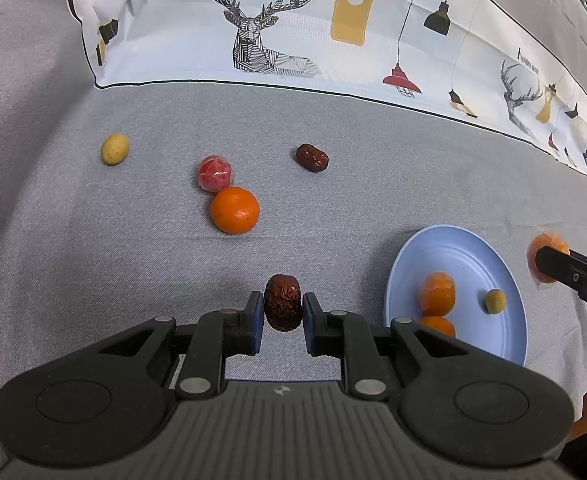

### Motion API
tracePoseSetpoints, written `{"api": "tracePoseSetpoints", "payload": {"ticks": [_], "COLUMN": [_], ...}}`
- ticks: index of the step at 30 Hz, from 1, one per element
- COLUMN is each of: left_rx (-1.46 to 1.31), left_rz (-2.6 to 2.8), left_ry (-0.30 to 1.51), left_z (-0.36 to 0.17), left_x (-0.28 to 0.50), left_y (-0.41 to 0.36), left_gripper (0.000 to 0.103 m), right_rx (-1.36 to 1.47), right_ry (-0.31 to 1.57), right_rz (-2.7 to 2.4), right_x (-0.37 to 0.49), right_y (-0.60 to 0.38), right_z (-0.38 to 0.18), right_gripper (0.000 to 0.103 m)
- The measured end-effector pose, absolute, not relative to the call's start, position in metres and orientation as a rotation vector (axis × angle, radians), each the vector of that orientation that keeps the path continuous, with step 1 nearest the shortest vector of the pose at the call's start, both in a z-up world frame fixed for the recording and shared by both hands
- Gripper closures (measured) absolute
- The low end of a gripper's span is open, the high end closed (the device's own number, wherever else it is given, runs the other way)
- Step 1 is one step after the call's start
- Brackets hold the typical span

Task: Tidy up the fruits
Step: 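Carry the date in the left tool and tangerine in the right over the blue plate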

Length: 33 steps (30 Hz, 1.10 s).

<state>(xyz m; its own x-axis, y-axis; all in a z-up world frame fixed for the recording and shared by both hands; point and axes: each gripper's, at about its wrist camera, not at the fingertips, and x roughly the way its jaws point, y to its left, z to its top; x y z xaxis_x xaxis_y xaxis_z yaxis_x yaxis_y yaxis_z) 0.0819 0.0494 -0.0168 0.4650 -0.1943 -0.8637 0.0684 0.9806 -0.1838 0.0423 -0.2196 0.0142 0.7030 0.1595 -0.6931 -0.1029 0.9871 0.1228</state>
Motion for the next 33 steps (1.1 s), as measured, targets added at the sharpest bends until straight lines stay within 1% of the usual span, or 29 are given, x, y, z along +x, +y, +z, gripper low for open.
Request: {"api": "tracePoseSetpoints", "payload": {"ticks": [11,19,26,33], "left_rx": [-0.121,-0.097,0.051,0.097], "left_rz": [-0.193,-0.41,-0.626,-0.655], "left_ry": [1.072,1.024,1.007,1.019], "left_z": [-0.017,-0.011,-0.014,-0.021], "left_x": [0.08,0.067,0.046,0.041], "left_y": [0.042,0.004,-0.041,-0.052], "left_gripper": [0.081,0.081,0.081,0.081], "right_rx": [0.074,0.062,0.053,0.045], "right_ry": [0.786,0.815,0.832,0.848], "right_rz": [0.125,0.085,0.074,0.083], "right_x": [0.044,0.045,0.044,0.045], "right_y": [-0.223,-0.227,-0.229,-0.226], "right_z": [0.012,0.007,0.005,0.003], "right_gripper": [0.065,0.065,0.065,0.065]}}
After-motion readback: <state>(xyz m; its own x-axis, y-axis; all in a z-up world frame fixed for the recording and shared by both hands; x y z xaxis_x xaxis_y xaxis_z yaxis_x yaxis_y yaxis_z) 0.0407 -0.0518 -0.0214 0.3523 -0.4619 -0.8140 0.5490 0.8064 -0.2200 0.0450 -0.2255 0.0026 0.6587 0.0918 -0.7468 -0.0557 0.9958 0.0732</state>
